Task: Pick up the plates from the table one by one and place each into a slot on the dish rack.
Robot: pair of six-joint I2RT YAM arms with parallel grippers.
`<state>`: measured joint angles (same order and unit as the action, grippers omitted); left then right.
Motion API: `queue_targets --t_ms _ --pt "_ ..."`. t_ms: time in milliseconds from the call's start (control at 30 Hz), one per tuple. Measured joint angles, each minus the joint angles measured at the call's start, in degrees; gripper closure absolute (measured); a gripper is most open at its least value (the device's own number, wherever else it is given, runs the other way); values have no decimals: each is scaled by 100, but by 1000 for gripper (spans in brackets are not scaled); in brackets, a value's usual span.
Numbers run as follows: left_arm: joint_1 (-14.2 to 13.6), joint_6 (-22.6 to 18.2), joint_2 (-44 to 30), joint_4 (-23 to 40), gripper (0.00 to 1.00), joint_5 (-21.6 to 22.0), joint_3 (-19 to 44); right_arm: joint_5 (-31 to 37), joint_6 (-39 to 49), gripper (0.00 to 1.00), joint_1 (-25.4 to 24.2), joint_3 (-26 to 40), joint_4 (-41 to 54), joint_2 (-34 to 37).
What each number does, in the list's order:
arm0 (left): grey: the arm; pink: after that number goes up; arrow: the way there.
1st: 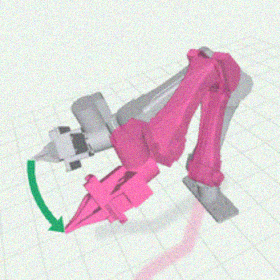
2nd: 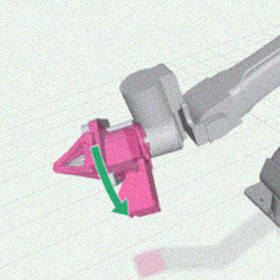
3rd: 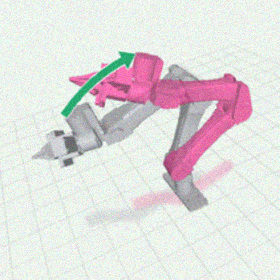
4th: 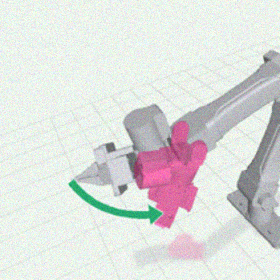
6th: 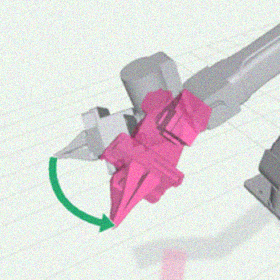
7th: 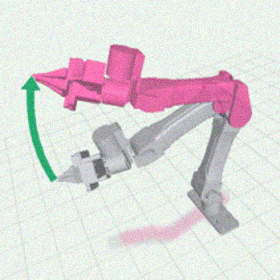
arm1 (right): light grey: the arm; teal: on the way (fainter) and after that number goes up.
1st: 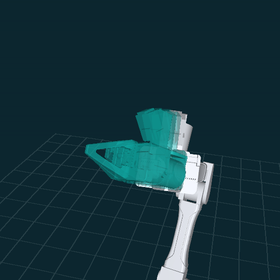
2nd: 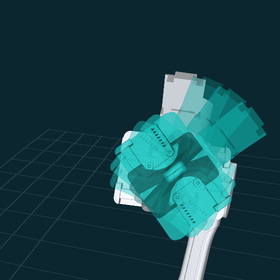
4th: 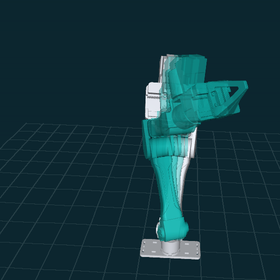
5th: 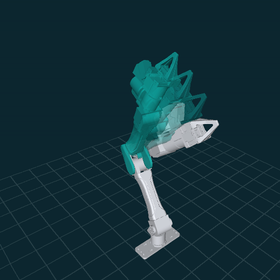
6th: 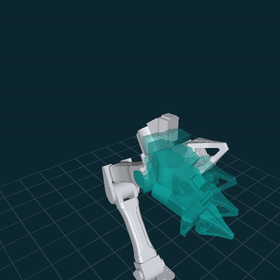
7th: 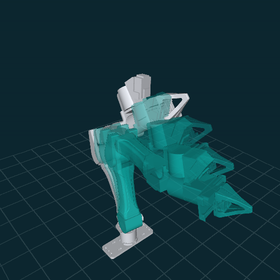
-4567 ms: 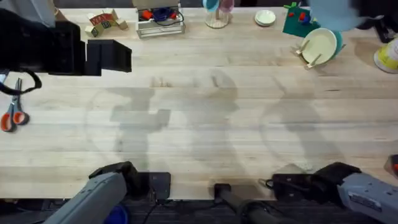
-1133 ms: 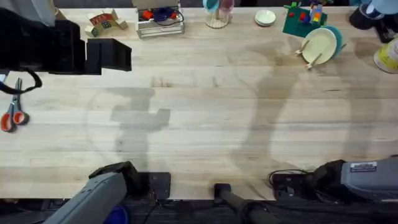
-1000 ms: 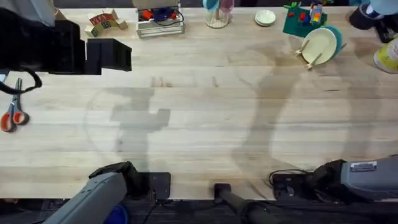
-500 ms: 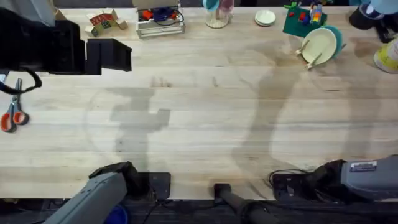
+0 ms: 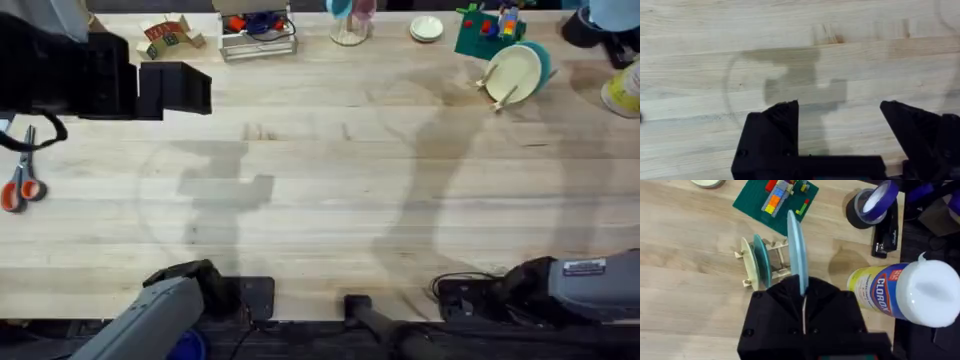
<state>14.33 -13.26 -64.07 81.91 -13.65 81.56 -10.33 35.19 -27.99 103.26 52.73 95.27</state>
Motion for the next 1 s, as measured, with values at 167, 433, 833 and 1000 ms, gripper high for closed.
queue_targets --t_ms 167,433,833,1000 --pt "0 0 0 0 5 0 0 0 27 973 0 9 -11 204" --pt "0 0 1 0 6 0 0 -1 131 972 0 9 -64 574" --pt "0 0 -1 0 6 0 0 -2 309 974 0 9 -144 859" --pt "0 0 1 0 6 0 0 -2 345 973 2 9 -138 996"
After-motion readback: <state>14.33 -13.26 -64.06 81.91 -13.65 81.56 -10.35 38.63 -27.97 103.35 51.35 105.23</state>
